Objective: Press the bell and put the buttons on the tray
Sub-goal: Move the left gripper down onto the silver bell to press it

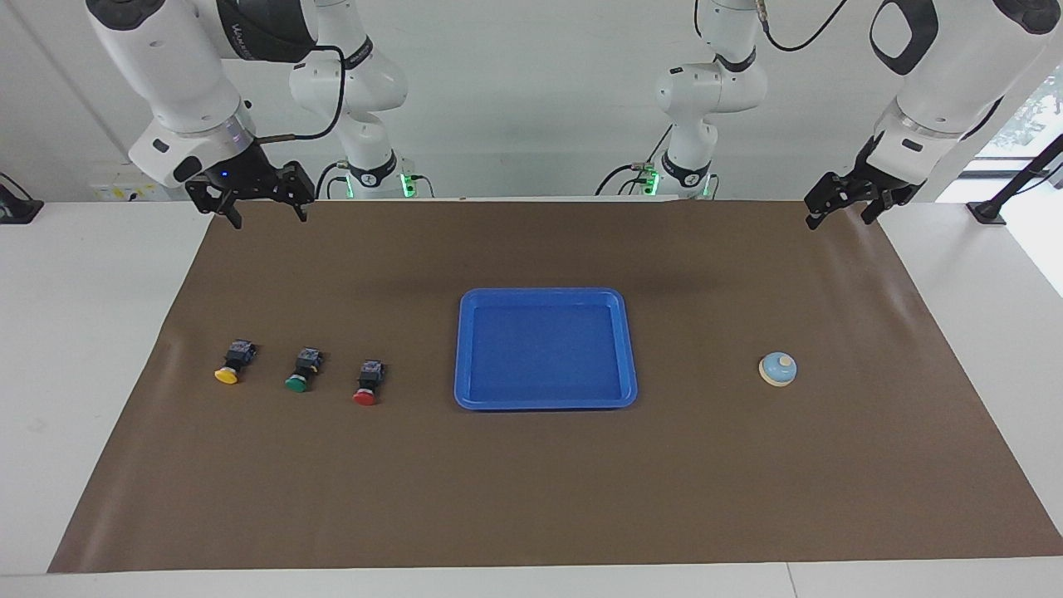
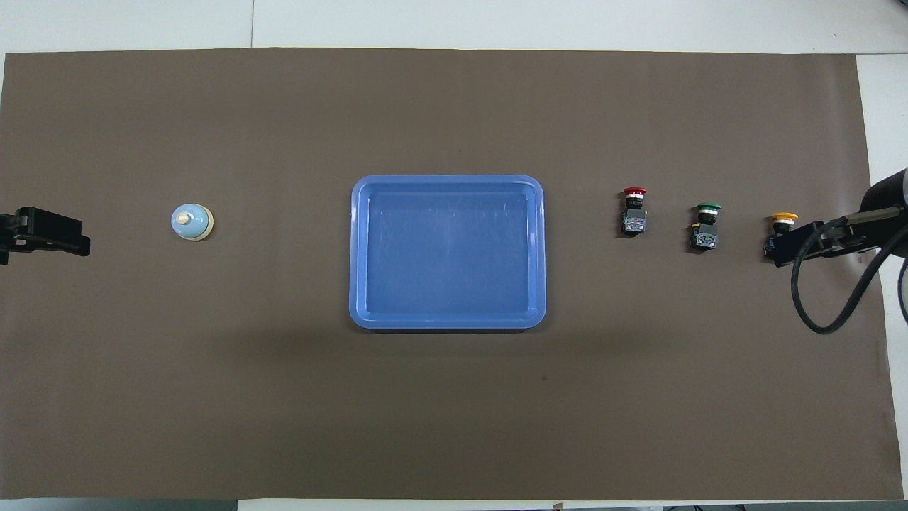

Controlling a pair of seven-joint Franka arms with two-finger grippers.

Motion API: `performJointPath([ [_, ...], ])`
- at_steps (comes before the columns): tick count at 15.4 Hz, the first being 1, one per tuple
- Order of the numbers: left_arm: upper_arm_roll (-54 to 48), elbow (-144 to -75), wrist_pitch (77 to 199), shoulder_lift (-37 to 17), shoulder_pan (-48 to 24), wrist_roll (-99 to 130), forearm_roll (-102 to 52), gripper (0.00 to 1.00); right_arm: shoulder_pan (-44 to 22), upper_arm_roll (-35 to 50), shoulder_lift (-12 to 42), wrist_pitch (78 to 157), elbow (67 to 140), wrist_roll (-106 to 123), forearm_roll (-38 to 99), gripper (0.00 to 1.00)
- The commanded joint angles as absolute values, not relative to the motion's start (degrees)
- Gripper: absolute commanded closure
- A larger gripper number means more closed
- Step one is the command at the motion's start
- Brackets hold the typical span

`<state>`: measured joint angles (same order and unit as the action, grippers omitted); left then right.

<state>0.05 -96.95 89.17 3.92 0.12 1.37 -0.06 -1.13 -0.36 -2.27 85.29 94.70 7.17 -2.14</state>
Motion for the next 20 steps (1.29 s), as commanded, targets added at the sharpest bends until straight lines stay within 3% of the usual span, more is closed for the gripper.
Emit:
performJointPath([
  [1,0.44,-96.24,87.80,4.13,-0.09,1.15,-0.79,0.00,-0.35,0.26,-2.99,84.99,95.45,6.42,-2.55,0.00],
  [7,0.35,-97.64,89.55,4.57,-0.09,1.50,-0.79,0.00,-0.35,0.26,-2.99,84.99,95.45,6.42,-2.55,0.00],
  [8,0.44,-99.39,92.78,4.92,-0.09,0.89,-0.79,0.13,-0.35,0.26,-2.99,84.99,95.45,6.42,-2.55,0.00],
  [9,0.35,-100.88,94.99,5.10,0.00,0.88,-0.79,0.51,-0.35,0.26,-2.99,84.99,95.45,6.42,-2.55,0.00],
  [10,0.44,-101.68,96.23,4.58,0.17,0.88,-0.79,0.82,-0.35,0.26,-2.99,84.99,95.45,6.42,-2.55,0.00],
  [11,0.44,-102.04,97.46,3.79,0.44,0.79,-0.79,1.00,-0.35,0.26,-2.99,84.99,95.45,6.42,-2.55,0.00],
  [18,0.44,-102.13,114.32,-10.79,1.67,0.62,-0.79,1.00,-0.35,0.26,-2.99,84.99,95.45,6.42,-2.55,0.00],
  [20,0.44,-103.61,118.99,-12.39,1.67,0.62,-0.79,1.00,-0.35,0.26,-2.99,84.99,95.45,6.42,-2.55,0.00],
])
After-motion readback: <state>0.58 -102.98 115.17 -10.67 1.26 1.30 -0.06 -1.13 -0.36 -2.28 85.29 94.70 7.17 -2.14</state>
